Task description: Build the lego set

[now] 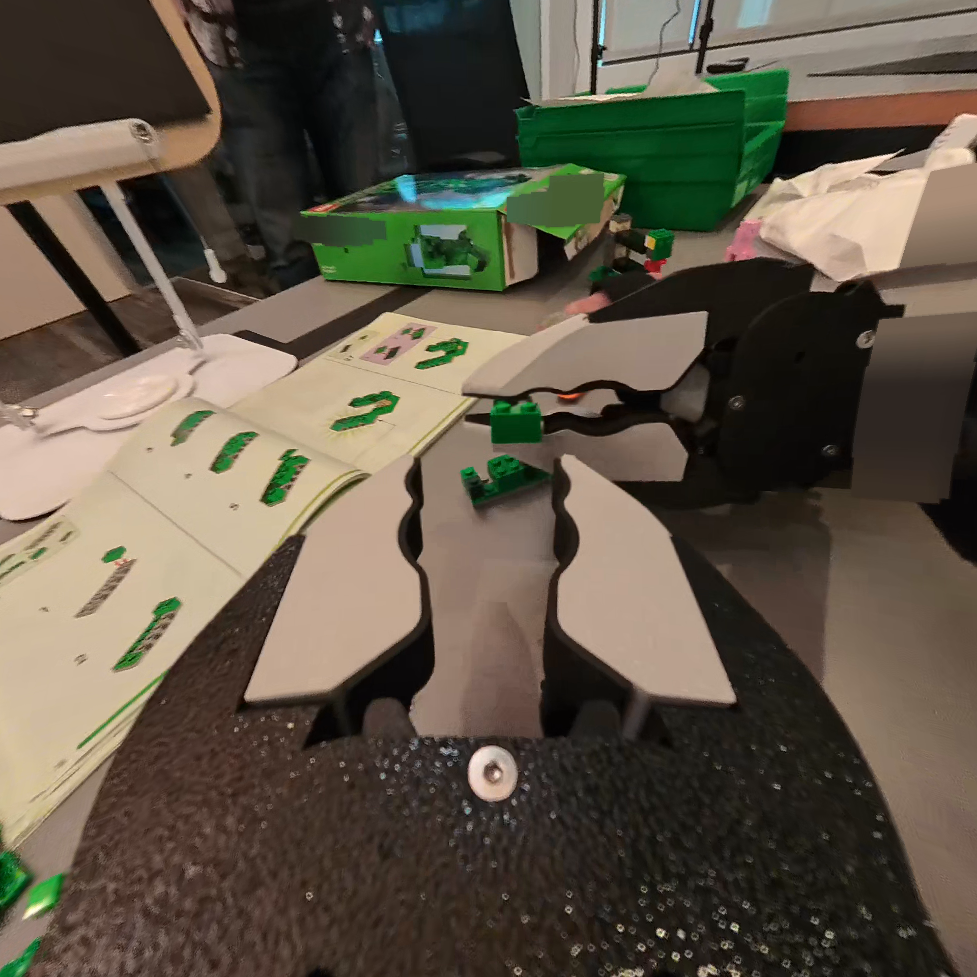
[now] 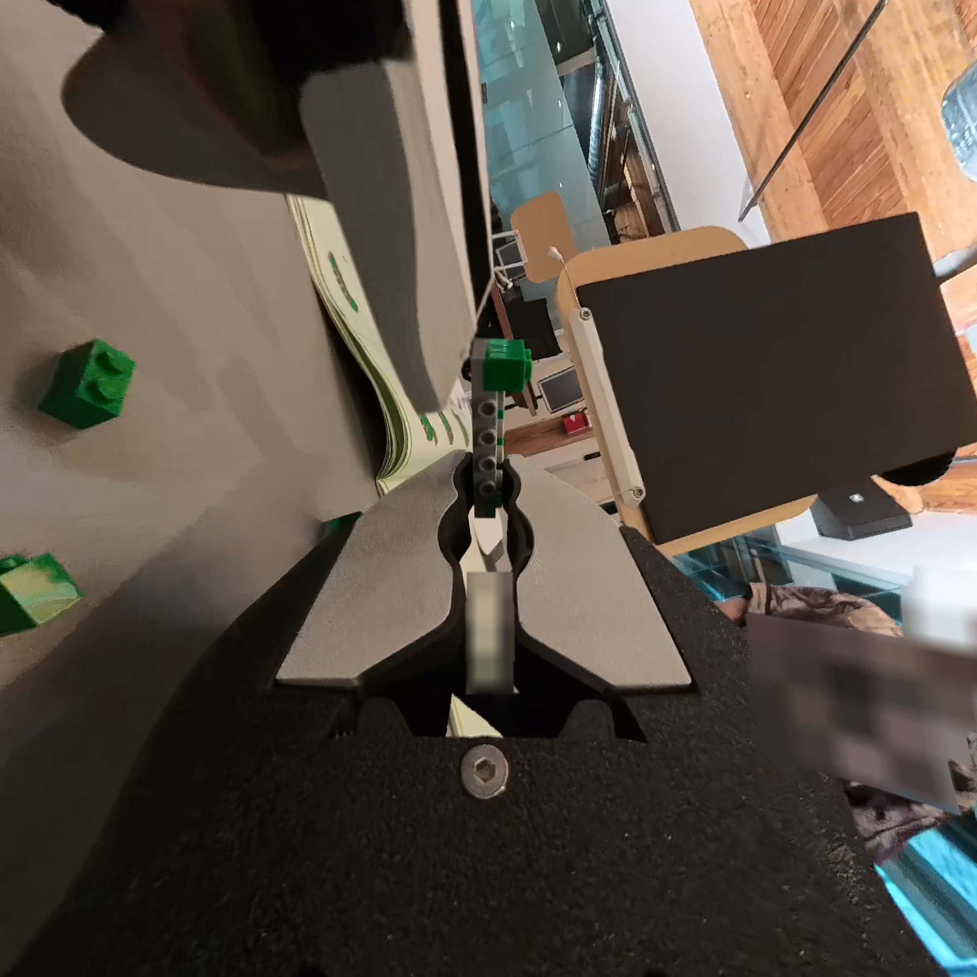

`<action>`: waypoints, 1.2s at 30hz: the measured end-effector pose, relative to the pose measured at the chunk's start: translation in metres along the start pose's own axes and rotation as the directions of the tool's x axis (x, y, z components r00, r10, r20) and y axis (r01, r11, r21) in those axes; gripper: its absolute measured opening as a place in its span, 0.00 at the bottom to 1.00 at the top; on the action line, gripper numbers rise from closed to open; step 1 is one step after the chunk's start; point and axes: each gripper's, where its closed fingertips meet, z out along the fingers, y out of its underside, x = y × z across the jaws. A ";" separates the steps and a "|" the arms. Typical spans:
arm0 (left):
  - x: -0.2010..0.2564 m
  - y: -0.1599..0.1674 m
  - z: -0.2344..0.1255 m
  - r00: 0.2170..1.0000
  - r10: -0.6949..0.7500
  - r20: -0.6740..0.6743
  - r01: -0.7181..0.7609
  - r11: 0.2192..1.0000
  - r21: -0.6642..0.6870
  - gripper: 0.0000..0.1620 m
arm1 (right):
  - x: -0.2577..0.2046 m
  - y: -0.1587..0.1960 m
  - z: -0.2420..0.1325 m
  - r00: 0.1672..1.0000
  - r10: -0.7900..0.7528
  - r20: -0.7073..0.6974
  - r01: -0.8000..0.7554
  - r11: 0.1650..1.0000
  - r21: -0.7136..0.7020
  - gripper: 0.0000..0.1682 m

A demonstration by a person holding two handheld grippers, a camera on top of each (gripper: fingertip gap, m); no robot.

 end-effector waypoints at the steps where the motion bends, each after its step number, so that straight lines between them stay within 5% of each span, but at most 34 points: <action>1: 0.002 -0.001 0.001 1.000 -0.004 -0.010 0.004 1.000 0.006 0.28 | -0.001 -0.002 0.000 1.000 -0.016 0.000 0.016 1.000 0.006 0.05; 8: 0.011 0.000 0.002 0.998 0.048 -0.042 -0.048 0.999 -0.001 0.12 | -0.005 -0.008 -0.002 0.998 -0.055 0.007 0.055 0.998 0.036 0.05; 14: 0.010 -0.002 0.000 0.998 0.054 -0.041 -0.054 0.999 0.008 0.11 | -0.001 -0.010 -0.001 0.999 -0.032 -0.016 0.033 0.998 0.044 0.05; 19: -0.026 -0.004 -0.013 0.987 0.088 0.138 -0.092 0.995 0.023 0.11 | 0.009 0.007 0.001 0.992 0.124 -0.016 -0.125 0.992 -0.021 0.18; 24: -0.063 -0.009 -0.034 0.962 -0.031 0.270 0.000 0.993 0.114 0.10 | 0.013 0.015 -0.003 0.928 0.370 0.041 -0.369 0.929 -0.026 0.21; 36: -0.077 -0.010 -0.043 0.945 -0.048 0.324 0.000 0.990 0.144 0.11 | 0.020 0.034 -0.006 0.777 0.625 0.074 -0.621 0.780 -0.076 0.21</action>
